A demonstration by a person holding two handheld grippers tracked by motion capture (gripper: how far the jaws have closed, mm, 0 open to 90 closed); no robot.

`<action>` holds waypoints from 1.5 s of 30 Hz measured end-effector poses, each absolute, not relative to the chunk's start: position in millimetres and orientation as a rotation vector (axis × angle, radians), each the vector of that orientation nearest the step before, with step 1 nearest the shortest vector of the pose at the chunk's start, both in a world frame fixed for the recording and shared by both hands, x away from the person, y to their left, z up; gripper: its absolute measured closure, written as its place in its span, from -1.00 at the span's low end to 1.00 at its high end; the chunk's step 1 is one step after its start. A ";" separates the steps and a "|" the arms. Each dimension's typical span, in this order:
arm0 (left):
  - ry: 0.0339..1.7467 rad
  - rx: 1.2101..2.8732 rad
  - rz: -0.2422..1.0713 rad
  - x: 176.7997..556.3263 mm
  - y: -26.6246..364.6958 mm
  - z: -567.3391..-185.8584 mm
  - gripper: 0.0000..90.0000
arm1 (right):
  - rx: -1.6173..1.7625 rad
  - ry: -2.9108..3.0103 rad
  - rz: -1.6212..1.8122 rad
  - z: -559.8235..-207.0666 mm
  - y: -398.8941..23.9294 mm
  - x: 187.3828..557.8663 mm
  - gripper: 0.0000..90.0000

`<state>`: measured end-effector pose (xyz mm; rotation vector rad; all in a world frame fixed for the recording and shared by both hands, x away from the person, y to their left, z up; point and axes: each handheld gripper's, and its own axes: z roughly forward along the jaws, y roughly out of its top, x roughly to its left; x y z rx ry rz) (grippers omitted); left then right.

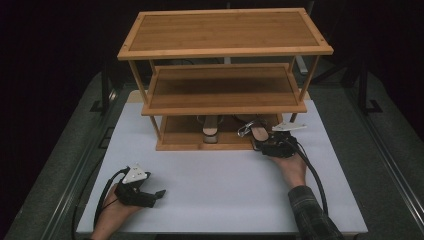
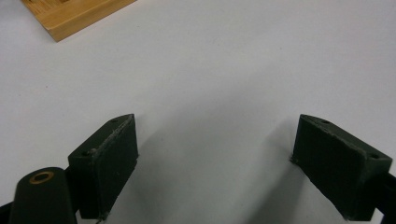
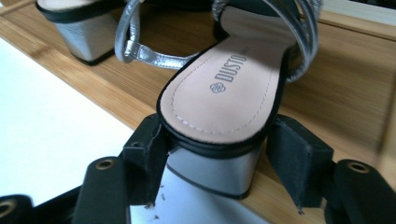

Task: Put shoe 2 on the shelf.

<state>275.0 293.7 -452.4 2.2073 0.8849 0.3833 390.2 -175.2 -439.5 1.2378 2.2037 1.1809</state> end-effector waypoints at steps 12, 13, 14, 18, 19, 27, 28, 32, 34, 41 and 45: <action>0.885 2.207 0.380 275.5 293.5 -452.4 -0.71 | 1.148 2.248 1.209 -439.0 -144.3 395.3 -0.16; 0.884 2.208 0.378 275.5 293.7 -452.3 -0.70 | 1.152 2.248 1.208 -439.0 -141.2 395.9 -0.16; 0.885 2.206 0.382 275.3 293.6 -452.4 -0.70 | 1.145 2.242 1.213 -439.9 -138.8 397.7 -0.16; 0.885 2.206 0.382 275.2 293.6 -452.4 -0.70 | 1.186 2.220 1.230 -442.1 -131.5 405.1 -0.16; 0.885 2.206 0.383 275.2 293.6 -452.5 -0.70 | 1.190 2.217 1.234 -442.3 -130.2 407.0 -0.16; 0.885 2.208 0.382 275.1 293.6 -452.3 -0.70 | 1.183 2.206 1.208 -447.6 -124.3 421.5 -0.22; 0.885 2.209 0.382 275.0 293.7 -452.3 -0.70 | 1.194 2.206 1.209 -447.5 -123.3 422.3 -0.22; 0.884 2.206 0.384 274.9 293.6 -452.5 -0.70 | 1.208 2.212 1.217 -446.2 -127.2 418.6 -0.26; 0.884 2.206 0.385 274.9 293.7 -452.5 -0.70 | 1.250 2.223 1.225 -442.8 -131.9 410.7 -0.32; 0.884 2.206 0.386 274.8 293.6 -452.5 -0.70 | 1.226 2.283 1.156 -435.4 -164.9 376.8 -0.54; 0.882 2.210 0.385 274.9 293.8 -452.4 -0.70 | 1.247 2.256 1.121 -432.8 -188.7 356.1 -0.64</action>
